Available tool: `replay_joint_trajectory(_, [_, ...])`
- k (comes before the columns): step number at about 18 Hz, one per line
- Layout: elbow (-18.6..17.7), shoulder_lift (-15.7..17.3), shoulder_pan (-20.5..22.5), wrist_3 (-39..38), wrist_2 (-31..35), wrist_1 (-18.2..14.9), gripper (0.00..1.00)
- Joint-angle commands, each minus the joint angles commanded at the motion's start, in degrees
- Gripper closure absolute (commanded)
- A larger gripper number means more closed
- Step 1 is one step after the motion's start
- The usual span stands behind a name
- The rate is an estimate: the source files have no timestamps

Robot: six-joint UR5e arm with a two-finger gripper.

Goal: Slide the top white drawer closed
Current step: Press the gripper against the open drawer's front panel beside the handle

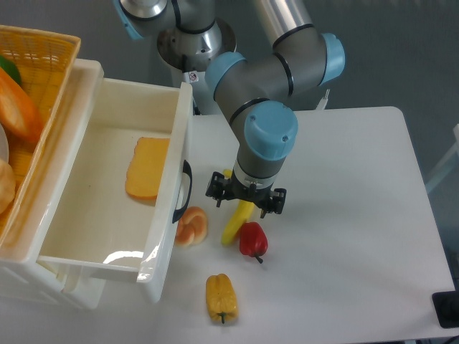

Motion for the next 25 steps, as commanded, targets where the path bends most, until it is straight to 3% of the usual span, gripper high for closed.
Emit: replay_joint_trajectory(25, [0.2, 0.2, -2.0, -0.1, -0.7, -0.9, 0.0])
